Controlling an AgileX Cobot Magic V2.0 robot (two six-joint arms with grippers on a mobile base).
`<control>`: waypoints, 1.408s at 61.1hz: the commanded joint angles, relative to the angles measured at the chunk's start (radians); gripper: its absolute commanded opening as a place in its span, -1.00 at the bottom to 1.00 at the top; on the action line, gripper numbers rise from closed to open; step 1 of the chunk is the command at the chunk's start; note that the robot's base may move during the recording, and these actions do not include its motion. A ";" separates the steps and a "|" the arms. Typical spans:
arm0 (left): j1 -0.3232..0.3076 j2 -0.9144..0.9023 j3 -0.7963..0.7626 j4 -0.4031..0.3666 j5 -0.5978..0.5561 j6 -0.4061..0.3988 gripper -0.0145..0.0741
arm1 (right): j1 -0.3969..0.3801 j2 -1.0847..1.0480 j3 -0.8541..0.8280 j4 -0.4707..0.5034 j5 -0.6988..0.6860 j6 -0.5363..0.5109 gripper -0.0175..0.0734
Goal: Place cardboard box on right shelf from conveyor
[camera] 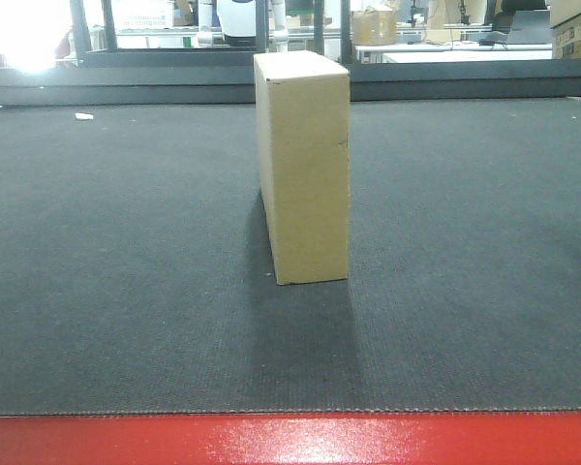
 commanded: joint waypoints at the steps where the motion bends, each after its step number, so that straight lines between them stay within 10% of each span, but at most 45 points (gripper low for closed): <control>1: -0.001 -0.014 0.006 -0.006 -0.088 0.000 -0.93 | 0.052 0.102 -0.126 -0.005 -0.031 -0.004 0.76; 20: -0.001 -0.014 0.006 -0.006 -0.088 0.000 -0.94 | 0.359 0.519 -0.605 -0.005 0.310 0.014 0.76; 38: -0.001 -0.014 0.006 -0.006 -0.088 0.000 -0.94 | 0.529 0.920 -1.084 -0.171 0.688 0.324 0.76; 86: -0.006 -0.014 0.006 -0.006 -0.088 0.000 -0.94 | 0.581 1.248 -1.348 -0.359 0.930 0.539 0.76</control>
